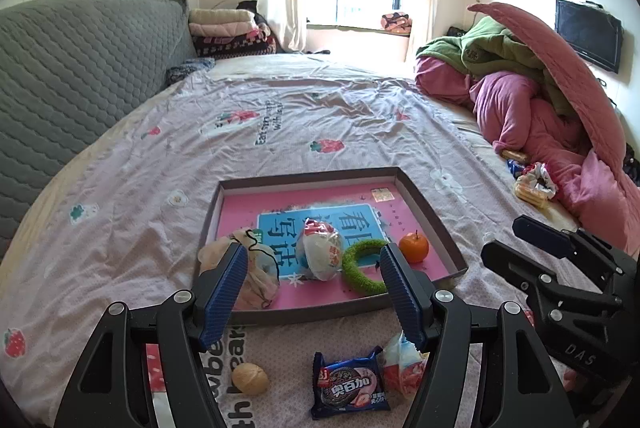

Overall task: Organize objects
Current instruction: 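Withdraw both open tools from the tray toward the remaining items on the bed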

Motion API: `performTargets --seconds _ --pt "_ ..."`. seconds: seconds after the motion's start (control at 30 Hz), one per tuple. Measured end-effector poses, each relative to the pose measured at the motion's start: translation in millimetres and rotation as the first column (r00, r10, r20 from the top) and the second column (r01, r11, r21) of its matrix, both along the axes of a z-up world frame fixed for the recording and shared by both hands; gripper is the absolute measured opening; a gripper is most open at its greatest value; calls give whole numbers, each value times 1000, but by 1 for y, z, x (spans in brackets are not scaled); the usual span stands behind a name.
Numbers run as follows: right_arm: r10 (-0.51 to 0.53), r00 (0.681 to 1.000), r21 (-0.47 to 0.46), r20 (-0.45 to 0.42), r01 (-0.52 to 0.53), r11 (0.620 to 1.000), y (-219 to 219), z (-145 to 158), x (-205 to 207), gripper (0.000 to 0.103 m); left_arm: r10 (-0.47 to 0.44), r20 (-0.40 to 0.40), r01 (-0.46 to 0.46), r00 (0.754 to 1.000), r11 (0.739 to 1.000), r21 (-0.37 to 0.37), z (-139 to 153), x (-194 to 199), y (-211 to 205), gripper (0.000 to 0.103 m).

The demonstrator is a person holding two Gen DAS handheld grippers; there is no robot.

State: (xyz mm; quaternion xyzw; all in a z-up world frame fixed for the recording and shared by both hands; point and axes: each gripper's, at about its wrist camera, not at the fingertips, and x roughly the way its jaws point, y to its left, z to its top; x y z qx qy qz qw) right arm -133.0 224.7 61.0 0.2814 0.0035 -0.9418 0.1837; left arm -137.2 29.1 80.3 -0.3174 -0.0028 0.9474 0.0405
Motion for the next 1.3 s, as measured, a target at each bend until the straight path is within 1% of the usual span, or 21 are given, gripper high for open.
performTargets --seconds 0.23,0.47,0.53,0.6,0.73,1.07,1.3 --pt "-23 999 34 -28 24 999 -1 10 15 56 10 -16 -10 1000 1000 0 9 14 -7 70" --pt "-26 1000 53 -9 27 998 -1 5 28 56 0 -14 0 1000 1000 -3 8 31 -3 70" --pt "-29 1000 61 -8 30 998 -1 4 31 60 -6 -15 6 1000 1000 -2 7 36 -1 70" --pt "-29 1000 65 -7 29 997 -2 4 35 60 -7 -14 7 1000 1000 0 7 41 0 70" --pt "-23 1000 57 -4 23 998 -2 3 39 61 -8 -2 8 1000 1000 14 3 49 0 70" --pt "-15 1000 82 -4 15 997 -7 2 51 64 -5 21 5 1000 1000 -3 -1 64 0 71" --pt "-6 1000 97 10 5 995 -9 -6 58 64 -10 62 10 998 1000 -3 -16 70 -2 71"
